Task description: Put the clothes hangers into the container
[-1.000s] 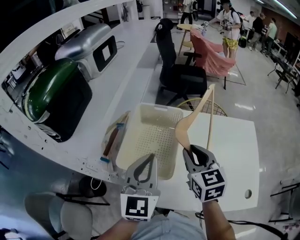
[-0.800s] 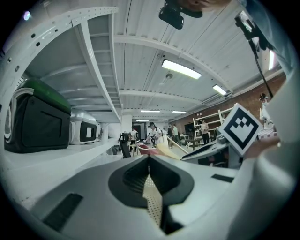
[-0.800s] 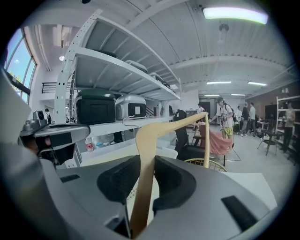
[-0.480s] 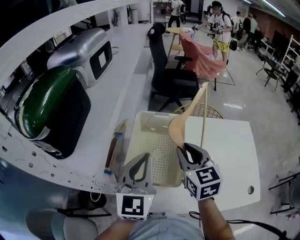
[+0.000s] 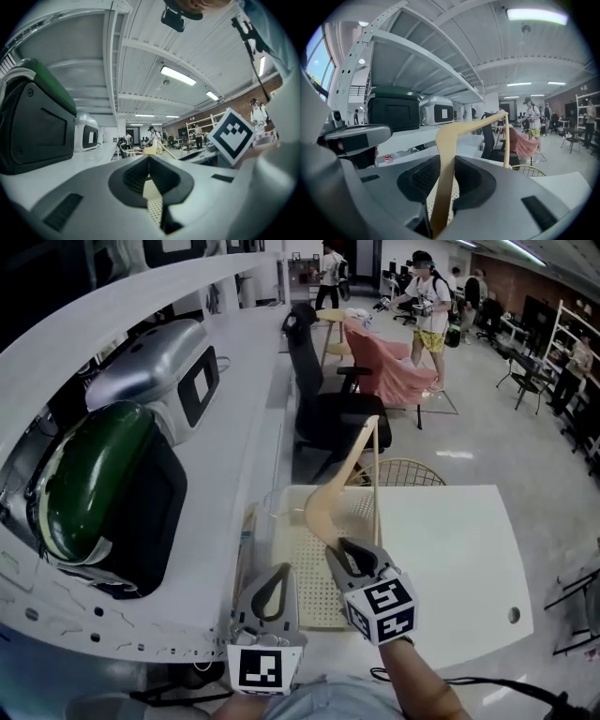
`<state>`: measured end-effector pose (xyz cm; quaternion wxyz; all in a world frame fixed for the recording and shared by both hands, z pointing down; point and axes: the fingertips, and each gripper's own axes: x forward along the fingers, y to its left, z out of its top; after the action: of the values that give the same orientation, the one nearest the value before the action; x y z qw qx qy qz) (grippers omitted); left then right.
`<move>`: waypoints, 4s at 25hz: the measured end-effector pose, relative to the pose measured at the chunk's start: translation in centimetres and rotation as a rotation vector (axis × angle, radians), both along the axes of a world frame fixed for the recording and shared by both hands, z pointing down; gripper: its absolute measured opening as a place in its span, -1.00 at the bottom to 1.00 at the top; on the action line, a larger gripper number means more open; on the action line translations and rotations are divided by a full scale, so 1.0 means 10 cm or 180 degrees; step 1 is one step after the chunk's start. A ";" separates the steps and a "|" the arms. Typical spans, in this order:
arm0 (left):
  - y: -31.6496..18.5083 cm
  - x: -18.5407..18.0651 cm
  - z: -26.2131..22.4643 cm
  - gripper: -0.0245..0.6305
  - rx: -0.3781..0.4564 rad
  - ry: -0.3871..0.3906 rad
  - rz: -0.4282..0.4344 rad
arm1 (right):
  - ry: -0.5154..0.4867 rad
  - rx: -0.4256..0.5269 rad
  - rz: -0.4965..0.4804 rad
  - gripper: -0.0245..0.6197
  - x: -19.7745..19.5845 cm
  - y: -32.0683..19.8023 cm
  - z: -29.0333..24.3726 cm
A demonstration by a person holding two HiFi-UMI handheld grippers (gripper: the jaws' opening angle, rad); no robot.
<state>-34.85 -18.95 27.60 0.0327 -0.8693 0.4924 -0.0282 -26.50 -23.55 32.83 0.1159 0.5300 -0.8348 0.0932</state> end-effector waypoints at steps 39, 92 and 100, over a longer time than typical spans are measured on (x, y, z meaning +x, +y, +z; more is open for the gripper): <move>-0.48 -0.07 0.52 -0.89 -0.0597 0.0010 0.0138 | -0.0605 -0.1039 0.0186 -0.64 -0.04 -0.52 1.33; 0.17 0.83 -0.50 -0.89 0.0321 0.0007 -0.0105 | -0.0212 0.0834 0.0050 -0.89 0.97 0.69 -0.73; 0.21 0.84 -0.50 -0.89 0.0316 -0.0021 -0.0094 | -0.0260 0.0835 0.0075 -0.89 1.00 0.71 -0.72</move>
<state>-26.42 -16.83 22.60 0.0771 -0.8591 0.5059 -0.0070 -16.55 -16.41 25.63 0.0104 0.5462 -0.8376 0.0061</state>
